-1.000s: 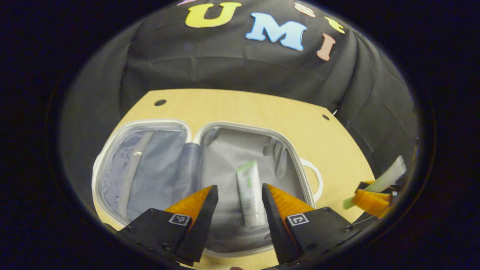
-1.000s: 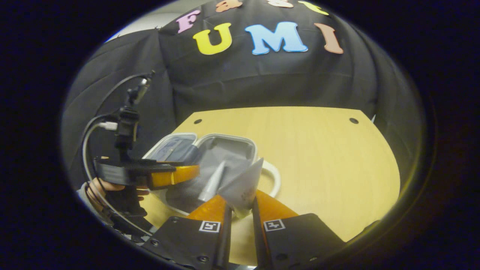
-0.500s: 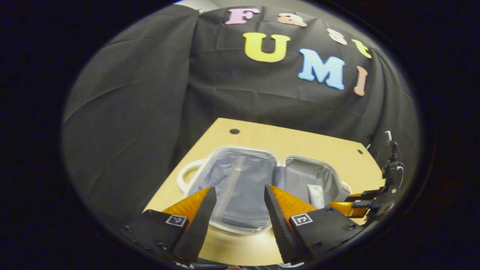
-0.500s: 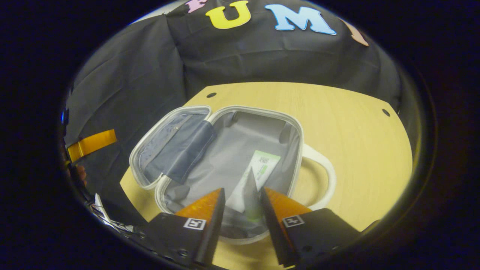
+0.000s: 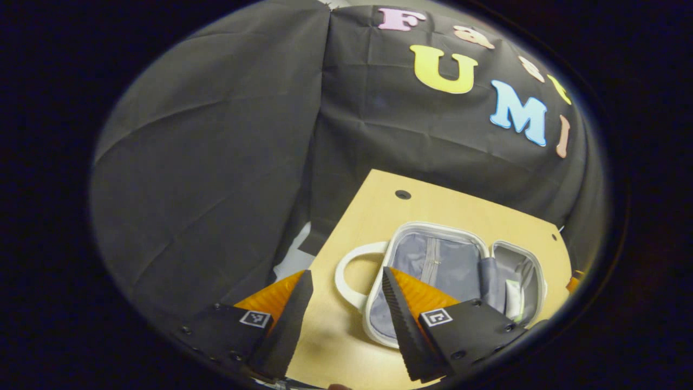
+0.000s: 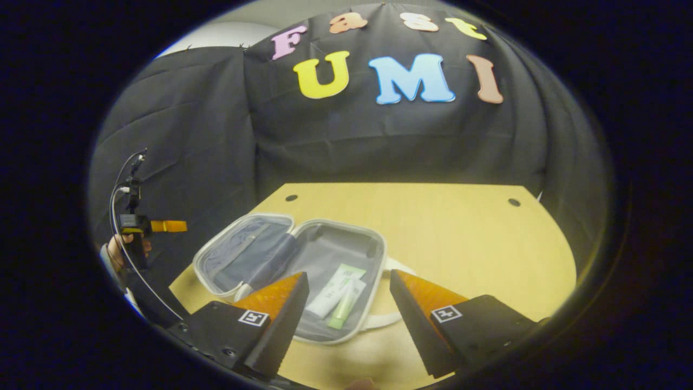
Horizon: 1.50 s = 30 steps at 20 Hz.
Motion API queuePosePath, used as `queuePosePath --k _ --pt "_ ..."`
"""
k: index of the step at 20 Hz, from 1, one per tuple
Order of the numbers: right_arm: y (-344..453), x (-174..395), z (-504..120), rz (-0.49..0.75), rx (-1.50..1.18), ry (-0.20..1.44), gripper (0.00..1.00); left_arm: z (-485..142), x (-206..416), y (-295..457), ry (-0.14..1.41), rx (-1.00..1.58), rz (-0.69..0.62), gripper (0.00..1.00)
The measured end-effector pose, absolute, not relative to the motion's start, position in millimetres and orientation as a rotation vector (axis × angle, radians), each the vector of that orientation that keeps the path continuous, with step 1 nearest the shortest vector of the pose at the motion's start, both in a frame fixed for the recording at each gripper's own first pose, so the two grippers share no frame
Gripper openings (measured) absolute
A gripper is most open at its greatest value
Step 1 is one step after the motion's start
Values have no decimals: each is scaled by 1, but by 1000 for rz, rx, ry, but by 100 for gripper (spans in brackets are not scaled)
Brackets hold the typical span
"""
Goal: First open the suitcase, pack the skin care products into it, and then close the suitcase.
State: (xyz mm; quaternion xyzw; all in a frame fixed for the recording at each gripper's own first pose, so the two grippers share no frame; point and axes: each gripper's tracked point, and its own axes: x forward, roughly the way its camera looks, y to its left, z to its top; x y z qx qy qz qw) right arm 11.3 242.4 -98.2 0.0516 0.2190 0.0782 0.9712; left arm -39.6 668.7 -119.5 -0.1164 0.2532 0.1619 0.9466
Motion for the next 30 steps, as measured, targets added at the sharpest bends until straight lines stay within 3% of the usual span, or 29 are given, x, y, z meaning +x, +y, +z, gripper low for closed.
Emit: queuePosePath --k 1,4,10,11,12,13,17,18,19,20,23,27,30 --pt "229 9 -93 115 94 423 89 -121 -41 682 534 -278 297 86" --pt "186 0 -91 -29 85 422 93 -149 -17 706 580 -438 233 85" --pt "132 -12 -90 -209 130 474 92 -208 12 718 627 -671 216 84" --pt "128 -11 -88 -220 132 472 93 -211 13 717 623 -709 209 92" --pt "126 -10 -86 -228 133 469 93 -213 16 716 614 -752 198 84" --pt "125 -9 -85 -232 130 467 93 -217 19 713 611 -797 189 85" --pt "129 -6 -90 -215 144 482 93 -230 22 712 612 -864 213 31" --pt "130 -6 -90 -206 144 483 93 -227 20 713 604 -856 222 13" --pt "128 -7 -91 -202 135 482 93 -217 10 709 583 -858 233 22" --pt "125 -8 -92 -201 124 482 93 -208 18 710 573 -835 224 16" --pt "119 -10 -90 -183 153 469 93 -162 19 692 523 -755 222 10" --pt "103 -8 -84 -147 185 420 93 -31 11 643 356 -683 151 10" --pt "85 -1 -73 -96 160 364 93 46 7 563 270 -588 105 10"
